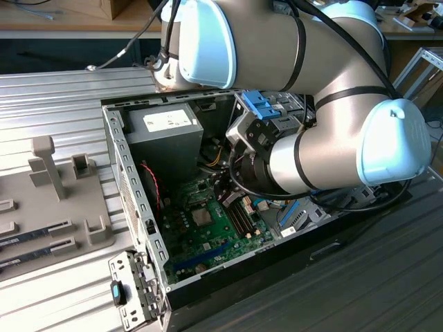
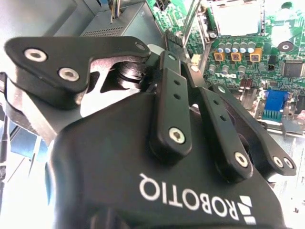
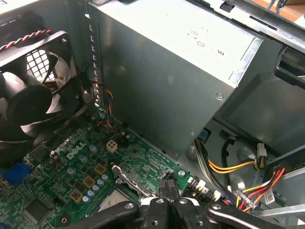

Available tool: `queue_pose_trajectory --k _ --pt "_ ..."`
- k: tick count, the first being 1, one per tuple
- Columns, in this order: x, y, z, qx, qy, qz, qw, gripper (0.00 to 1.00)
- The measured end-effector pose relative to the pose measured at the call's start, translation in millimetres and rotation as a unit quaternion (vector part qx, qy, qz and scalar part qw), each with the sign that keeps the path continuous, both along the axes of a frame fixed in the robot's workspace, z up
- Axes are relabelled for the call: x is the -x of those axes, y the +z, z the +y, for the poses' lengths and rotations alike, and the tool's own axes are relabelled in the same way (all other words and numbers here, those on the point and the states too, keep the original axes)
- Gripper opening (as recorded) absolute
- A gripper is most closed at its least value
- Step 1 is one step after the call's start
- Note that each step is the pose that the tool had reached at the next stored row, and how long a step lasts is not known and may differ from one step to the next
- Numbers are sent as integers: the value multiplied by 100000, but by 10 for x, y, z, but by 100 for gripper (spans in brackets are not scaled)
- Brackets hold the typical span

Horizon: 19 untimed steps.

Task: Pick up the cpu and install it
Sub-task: 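Close the cpu cover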

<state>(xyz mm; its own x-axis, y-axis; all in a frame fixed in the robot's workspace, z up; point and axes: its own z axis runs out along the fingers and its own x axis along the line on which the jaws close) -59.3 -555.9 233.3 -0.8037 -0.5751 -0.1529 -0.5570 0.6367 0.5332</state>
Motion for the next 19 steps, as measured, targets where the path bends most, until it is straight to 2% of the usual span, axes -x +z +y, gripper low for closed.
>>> queue_pose_trajectory --k 10,19 --pt "15 -1 -26 63 1 -77 100000 11" --pt "25 -4 -32 60 2 -82 100000 11"
